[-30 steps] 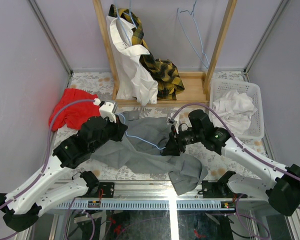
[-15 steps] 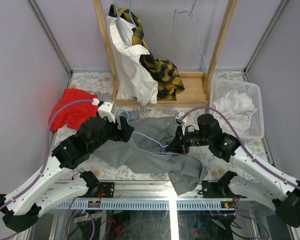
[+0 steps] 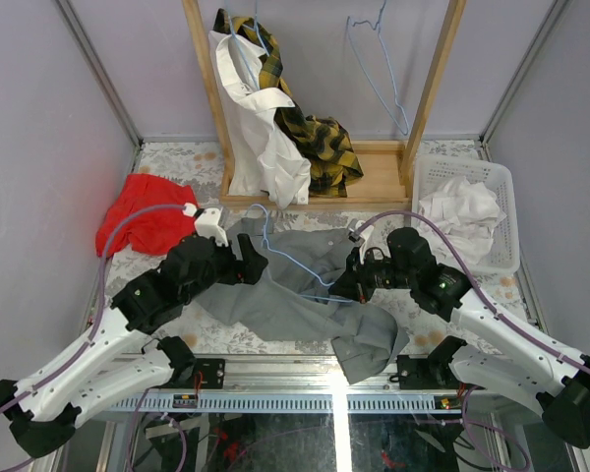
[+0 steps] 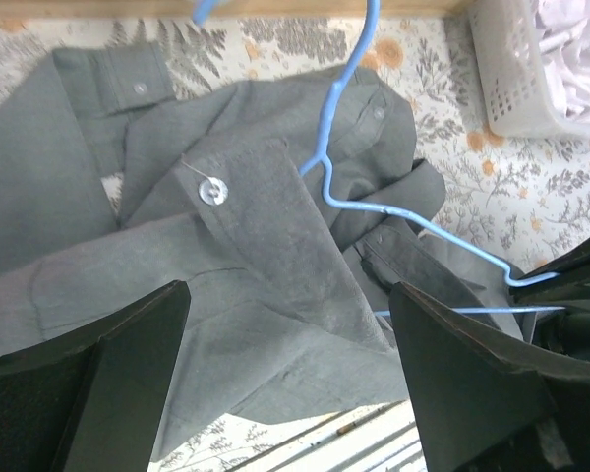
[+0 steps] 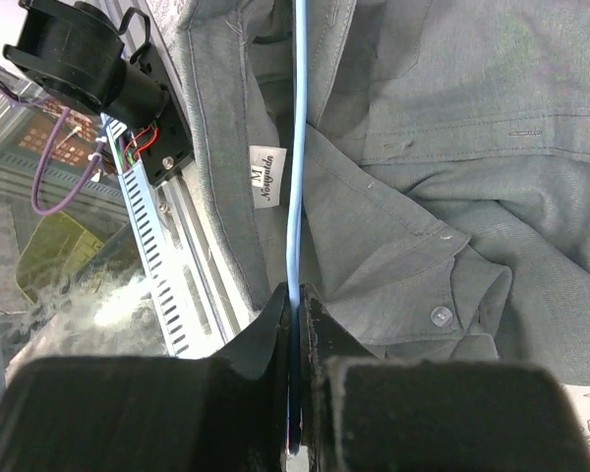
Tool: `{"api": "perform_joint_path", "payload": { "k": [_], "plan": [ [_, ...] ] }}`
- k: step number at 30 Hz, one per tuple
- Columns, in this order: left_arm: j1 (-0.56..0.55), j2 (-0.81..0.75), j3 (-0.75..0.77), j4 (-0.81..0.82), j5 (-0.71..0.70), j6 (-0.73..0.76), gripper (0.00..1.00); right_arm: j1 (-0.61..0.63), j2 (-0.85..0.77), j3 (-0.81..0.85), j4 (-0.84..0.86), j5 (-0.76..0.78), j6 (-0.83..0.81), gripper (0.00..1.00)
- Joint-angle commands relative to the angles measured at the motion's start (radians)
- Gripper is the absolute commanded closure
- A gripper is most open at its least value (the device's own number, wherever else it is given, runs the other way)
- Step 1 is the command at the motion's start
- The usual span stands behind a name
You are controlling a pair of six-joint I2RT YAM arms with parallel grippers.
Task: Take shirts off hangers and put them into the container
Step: Remove the shirt from the hanger.
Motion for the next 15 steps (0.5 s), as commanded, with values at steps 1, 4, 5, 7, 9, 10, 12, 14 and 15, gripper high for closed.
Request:
{"api": "perform_joint_path", "payload": {
  "k": [1, 4, 5, 7, 9, 10, 12, 14, 15],
  "plan": [
    [0.003, 0.033, -0.043, 0.108, 0.101, -0.073, 0.18, 0.004, -0.015, 0.009, 0.079, 0.012, 0.020, 1.00],
    [0.004, 0.065, -0.059, 0.139, 0.128, -0.100, 0.27, 0.005, -0.015, 0.014, 0.073, 0.008, 0.021, 1.00],
    [0.004, 0.079, -0.052, 0.124, 0.105, -0.104, 0.32, 0.005, -0.018, 0.017, 0.065, 0.011, 0.018, 1.00],
    [0.003, 0.104, -0.038, 0.073, 0.038, -0.100, 0.45, 0.005, -0.030, 0.023, 0.047, 0.018, 0.015, 1.00],
    [0.003, 0.115, -0.020, 0.016, -0.042, -0.089, 0.64, 0.005, -0.052, 0.038, 0.025, 0.017, 0.019, 1.00],
    [0.004, 0.112, -0.013, -0.009, -0.090, -0.084, 0.77, 0.005, -0.065, 0.048, 0.010, 0.018, 0.016, 1.00],
    [0.004, 0.086, -0.003, -0.053, -0.202, -0.081, 0.92, 0.005, -0.097, 0.061, -0.030, 0.028, -0.012, 1.00],
    [0.003, 0.054, 0.001, -0.090, -0.308, -0.083, 1.00, 0.005, -0.129, 0.074, -0.096, 0.058, -0.059, 1.00],
    [0.004, 0.040, 0.004, -0.106, -0.360, -0.086, 1.00, 0.005, -0.146, 0.085, -0.135, 0.072, -0.086, 1.00]
  ]
}}
